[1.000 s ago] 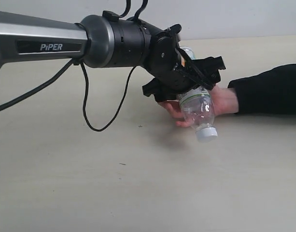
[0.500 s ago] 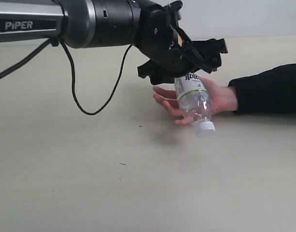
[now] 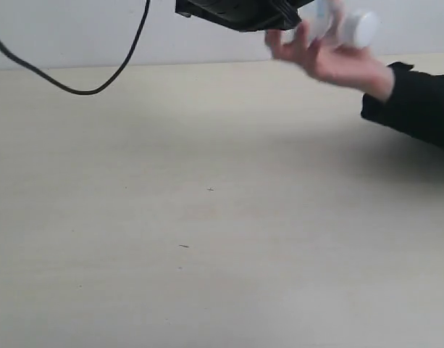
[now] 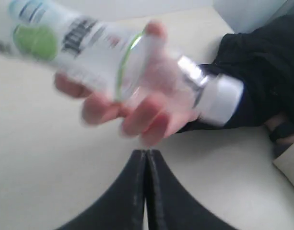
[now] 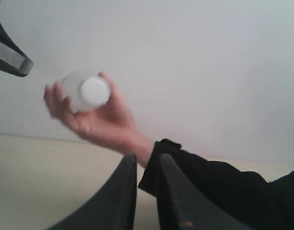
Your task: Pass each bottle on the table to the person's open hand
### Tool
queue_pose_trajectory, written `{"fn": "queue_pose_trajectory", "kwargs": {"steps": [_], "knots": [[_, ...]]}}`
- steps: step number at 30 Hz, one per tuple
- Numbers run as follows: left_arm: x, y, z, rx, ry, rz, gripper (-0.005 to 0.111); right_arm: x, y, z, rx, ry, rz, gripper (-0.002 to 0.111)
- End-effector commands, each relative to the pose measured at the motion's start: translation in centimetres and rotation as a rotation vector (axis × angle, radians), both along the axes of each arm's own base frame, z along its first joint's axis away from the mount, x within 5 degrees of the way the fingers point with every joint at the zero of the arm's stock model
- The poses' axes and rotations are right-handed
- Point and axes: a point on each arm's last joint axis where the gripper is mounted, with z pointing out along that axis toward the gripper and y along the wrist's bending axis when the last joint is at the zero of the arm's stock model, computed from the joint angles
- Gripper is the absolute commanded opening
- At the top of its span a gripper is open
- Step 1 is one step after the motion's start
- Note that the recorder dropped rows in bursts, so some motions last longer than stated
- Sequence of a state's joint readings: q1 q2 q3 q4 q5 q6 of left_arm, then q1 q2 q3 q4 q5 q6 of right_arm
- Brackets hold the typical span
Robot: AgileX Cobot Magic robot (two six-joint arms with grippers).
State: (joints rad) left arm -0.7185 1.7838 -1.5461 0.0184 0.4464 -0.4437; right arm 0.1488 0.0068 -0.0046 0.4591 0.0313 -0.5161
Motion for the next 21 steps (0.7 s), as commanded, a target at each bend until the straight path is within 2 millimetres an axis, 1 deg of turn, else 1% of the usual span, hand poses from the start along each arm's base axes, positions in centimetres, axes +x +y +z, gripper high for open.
{"fn": "queue_pose_trajectory", "kwargs": {"steps": [1, 3, 4, 9, 12, 13, 17, 21], "knots": [[-3.1, 1.4, 0.0, -0.094, -0.151, -0.046, 0.001, 0.0, -0.1, 0.0, 0.0, -0.011, -0.008, 0.017], [-5.3, 2.5, -0.5, -0.131, -0.234, -0.081, 0.001, 0.0, -0.1, 0.0, 0.0, -0.011, -0.008, 0.017], [-6.4, 3.1, -0.3, -0.149, -0.279, -0.099, 0.001, 0.0, -0.1, 0.0, 0.0, -0.011, -0.008, 0.017], [-12.2, 6.1, -2.3, -0.281, -0.401, -0.164, 0.001, 0.0, -0.1, 0.0, 0.0, -0.011, -0.008, 0.017], [-14.6, 7.4, -3.6, -0.348, -0.453, -0.197, 0.001, 0.0, -0.1, 0.0, 0.0, -0.011, -0.008, 0.017], [-15.2, 7.8, -4.1, -0.359, -0.451, -0.2, 0.001, 0.0, -0.1, 0.0, 0.0, -0.011, -0.008, 0.017], [-16.2, 9.1, -5.7, -0.333, -0.42, -0.201, 0.001, 0.0, -0.1, 0.0, 0.0, -0.011, -0.008, 0.017], [-16.5, 9.4, -6.6, -0.313, -0.4, -0.202, 0.001, 0.0, -0.1, 0.0, 0.0, -0.011, -0.008, 0.017]]}}
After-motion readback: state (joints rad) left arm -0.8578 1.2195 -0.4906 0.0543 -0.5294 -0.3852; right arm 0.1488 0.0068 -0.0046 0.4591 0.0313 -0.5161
